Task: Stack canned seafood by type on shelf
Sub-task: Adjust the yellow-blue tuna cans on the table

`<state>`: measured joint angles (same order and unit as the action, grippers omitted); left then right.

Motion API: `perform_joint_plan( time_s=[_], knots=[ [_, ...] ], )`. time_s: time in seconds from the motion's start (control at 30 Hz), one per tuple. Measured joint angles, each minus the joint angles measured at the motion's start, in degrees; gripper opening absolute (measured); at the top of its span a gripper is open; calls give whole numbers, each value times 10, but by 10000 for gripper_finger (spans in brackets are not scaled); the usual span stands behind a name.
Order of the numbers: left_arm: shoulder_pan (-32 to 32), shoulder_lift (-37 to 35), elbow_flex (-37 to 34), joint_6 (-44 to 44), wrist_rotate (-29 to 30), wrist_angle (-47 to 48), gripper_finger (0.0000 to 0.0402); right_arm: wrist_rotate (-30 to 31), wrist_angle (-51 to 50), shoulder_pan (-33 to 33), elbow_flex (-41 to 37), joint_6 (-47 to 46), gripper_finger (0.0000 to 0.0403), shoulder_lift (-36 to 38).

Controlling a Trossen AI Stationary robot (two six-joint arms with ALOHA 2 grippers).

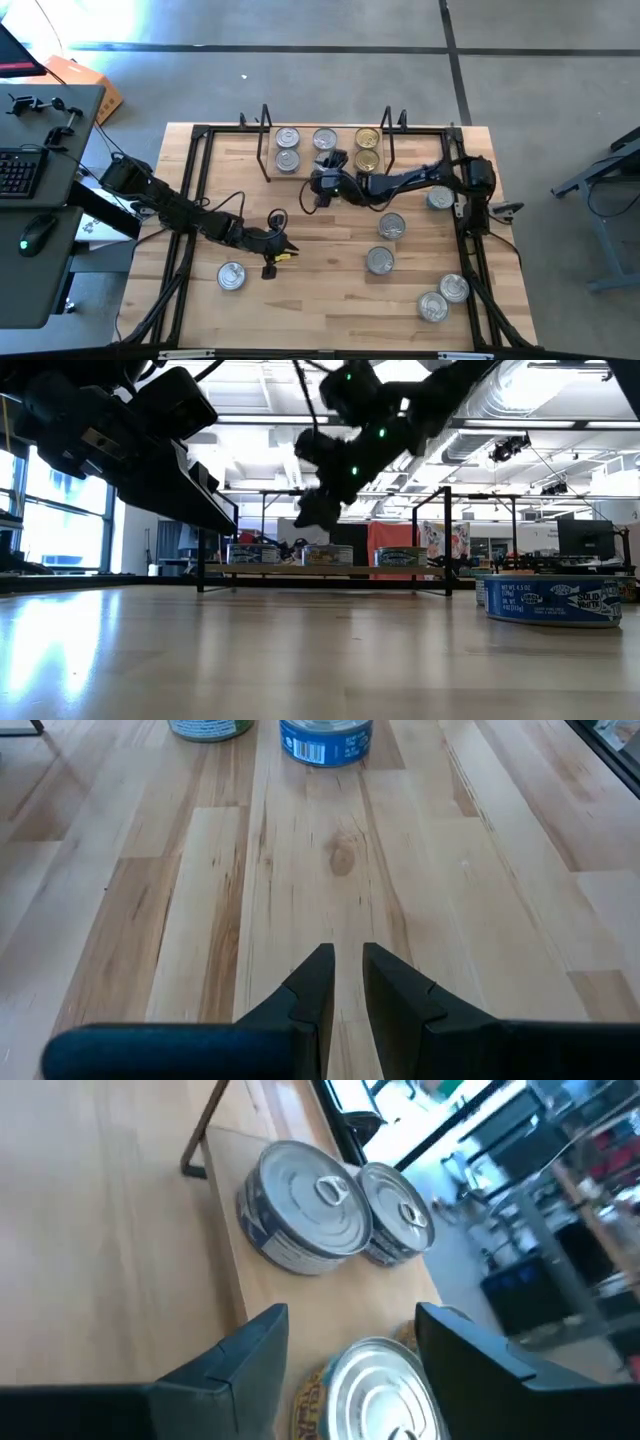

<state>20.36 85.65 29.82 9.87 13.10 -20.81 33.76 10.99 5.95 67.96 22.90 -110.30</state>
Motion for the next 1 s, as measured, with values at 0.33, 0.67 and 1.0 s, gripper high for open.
perform_joint_plan(
  time_s=[0.33, 0.67, 1.0],
  knots=[
    [1, -1, 0, 7, 4, 1, 47, -166, -262, 89, 132, -229, 86, 14],
    [27, -114, 0, 77, 61, 166, 47, -233, -272, 184, 204, -230, 12, -58],
    [57, -136, 0, 80, 123, 188, 47, -220, -316, 217, 218, -230, 1, -83]
  ],
)
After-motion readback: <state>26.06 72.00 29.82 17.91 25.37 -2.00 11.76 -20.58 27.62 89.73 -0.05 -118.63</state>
